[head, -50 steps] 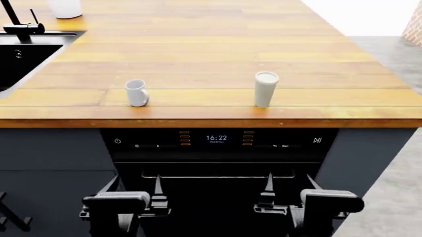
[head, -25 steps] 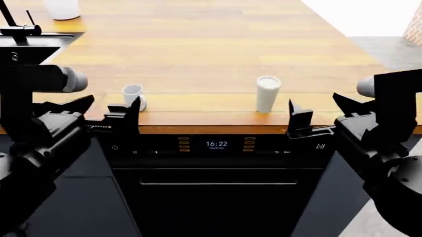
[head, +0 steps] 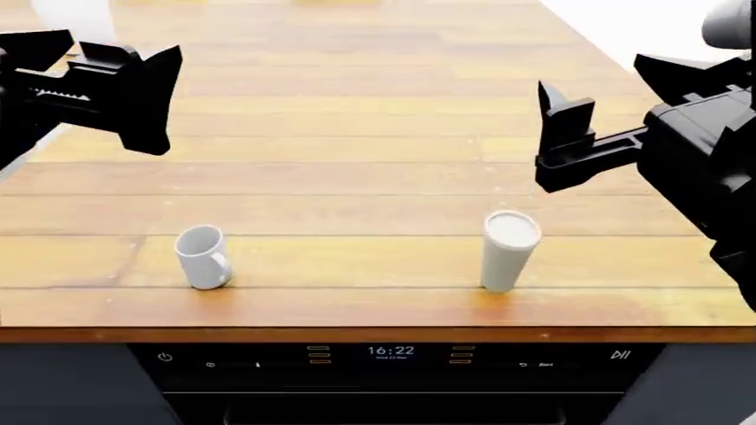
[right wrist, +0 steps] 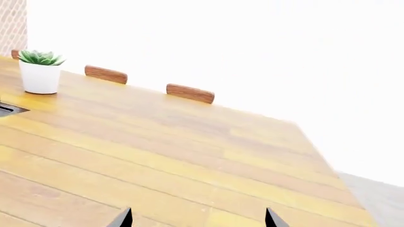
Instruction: Pick the mug and cup and place them in the sink. Then turn on the water.
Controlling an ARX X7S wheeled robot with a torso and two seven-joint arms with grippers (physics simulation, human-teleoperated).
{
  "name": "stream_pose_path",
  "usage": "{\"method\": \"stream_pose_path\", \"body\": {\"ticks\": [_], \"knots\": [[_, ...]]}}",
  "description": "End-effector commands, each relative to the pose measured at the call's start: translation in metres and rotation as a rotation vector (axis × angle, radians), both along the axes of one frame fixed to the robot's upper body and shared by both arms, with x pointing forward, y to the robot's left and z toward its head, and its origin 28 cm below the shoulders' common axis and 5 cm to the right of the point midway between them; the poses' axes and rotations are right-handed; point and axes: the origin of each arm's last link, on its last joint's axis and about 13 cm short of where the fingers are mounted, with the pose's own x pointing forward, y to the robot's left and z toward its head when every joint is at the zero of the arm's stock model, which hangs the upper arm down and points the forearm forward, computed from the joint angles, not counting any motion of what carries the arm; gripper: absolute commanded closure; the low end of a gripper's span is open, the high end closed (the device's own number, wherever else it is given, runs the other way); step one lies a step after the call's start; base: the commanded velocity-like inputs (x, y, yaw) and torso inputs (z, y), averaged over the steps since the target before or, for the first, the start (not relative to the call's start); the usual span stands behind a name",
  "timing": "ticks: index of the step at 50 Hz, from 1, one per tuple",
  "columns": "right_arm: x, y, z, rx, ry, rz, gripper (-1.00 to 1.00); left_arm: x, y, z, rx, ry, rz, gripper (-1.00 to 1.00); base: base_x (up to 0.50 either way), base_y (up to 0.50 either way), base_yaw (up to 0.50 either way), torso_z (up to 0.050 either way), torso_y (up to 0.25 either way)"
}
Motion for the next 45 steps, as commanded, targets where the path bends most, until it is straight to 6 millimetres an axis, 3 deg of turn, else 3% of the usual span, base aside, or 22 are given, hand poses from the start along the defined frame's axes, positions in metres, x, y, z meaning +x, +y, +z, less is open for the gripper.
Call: {"method": "stream_pose_path", "body": {"ticks": [1, 8, 23, 45], "knots": [[0.0, 0.0, 0.01, -0.011, -0.032, 0.005, -1.0, -0.002, 0.004, 0.01, 0.012, -0.016, -0.005, -1.0, 0.5, 0.0, 0.0, 0.0, 0.0], [-0.008, -0.007, 0.007, 0.005, 0.014, 0.066, -1.0, -0.007, 0.008, 0.008, -0.006, -0.019, -0.002, -1.0, 0.07, 0.0, 0.0, 0.0, 0.002], [-0.032, -0.05, -0.032, -0.087, 0.286, 0.203, -1.0, -0.004, 0.01, 0.006, -0.017, -0.028, -0.015, -1.0, 0.0, 0.0, 0.0, 0.0, 0.0], [-0.039, -0.035, -0.077, -0.151, 0.429, 0.284, -1.0, 0.001, 0.008, 0.0, -0.026, -0.012, -0.032, -1.0, 0.0, 0.0, 0.0, 0.0, 0.0]]}}
